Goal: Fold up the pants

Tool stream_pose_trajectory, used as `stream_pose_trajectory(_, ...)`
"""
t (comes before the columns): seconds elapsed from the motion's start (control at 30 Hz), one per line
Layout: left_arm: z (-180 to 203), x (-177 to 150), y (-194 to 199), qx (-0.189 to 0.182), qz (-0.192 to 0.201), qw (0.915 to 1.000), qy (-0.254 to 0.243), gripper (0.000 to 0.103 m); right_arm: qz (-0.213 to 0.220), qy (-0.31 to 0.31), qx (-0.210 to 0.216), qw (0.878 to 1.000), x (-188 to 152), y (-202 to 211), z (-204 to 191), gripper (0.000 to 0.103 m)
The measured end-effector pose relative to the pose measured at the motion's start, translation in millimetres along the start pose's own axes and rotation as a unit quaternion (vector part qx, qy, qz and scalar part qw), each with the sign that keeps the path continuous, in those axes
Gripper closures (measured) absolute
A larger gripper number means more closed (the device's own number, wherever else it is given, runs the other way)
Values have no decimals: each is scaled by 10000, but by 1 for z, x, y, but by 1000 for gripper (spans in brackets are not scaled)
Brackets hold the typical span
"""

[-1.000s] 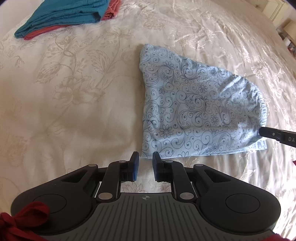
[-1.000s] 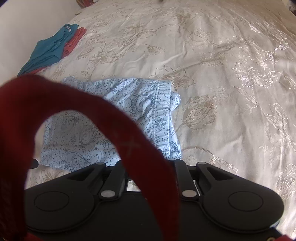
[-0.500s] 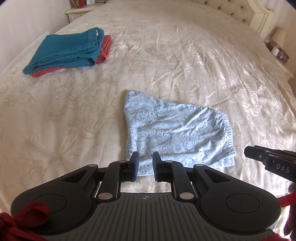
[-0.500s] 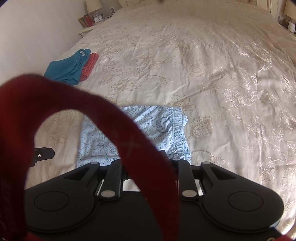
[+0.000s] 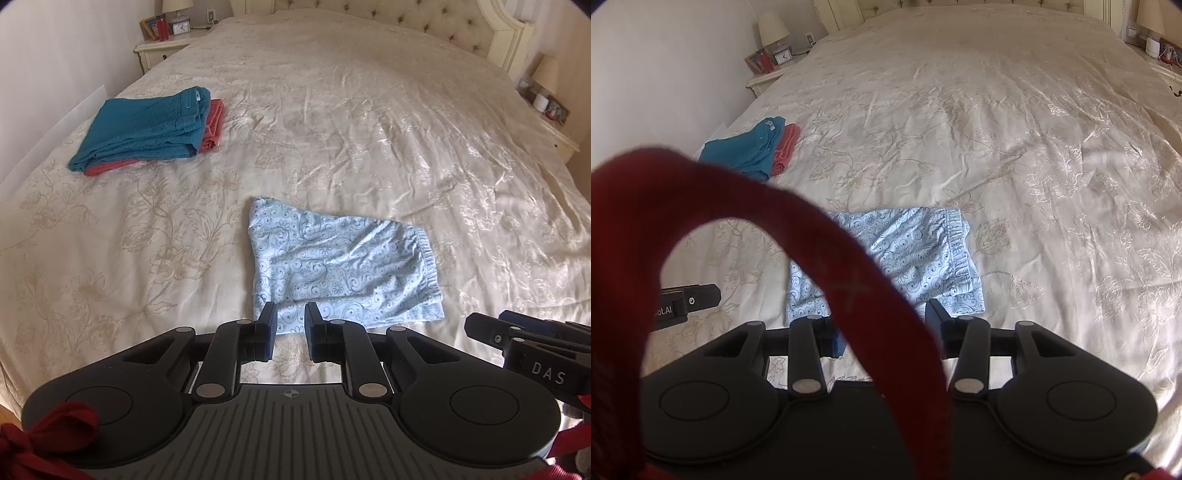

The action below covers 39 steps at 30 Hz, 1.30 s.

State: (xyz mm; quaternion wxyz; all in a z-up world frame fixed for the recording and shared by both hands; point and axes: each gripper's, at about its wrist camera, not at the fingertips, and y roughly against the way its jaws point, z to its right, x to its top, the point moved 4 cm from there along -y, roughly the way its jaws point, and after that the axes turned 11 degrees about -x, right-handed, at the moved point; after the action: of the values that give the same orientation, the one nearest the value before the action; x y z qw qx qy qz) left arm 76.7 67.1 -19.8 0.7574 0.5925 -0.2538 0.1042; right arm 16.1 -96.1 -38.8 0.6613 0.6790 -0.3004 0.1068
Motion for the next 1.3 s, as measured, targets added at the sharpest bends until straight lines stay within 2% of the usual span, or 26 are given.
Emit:
stream_pose_trajectory(0.1,4,-2,7,14,85,10000,-35,86,44,-37,-50,10000,-2,8,0,50)
stream_pose_trajectory(0.7,18,-23,20,-189,-130,9996,-187,86,145,-82,-314,9994,-20,33,2,50)
stream_pose_trajectory(1.3,18,-22,21,-161,-152,9997,-118,86,184,-26,-307,9994,-19,34,2,50)
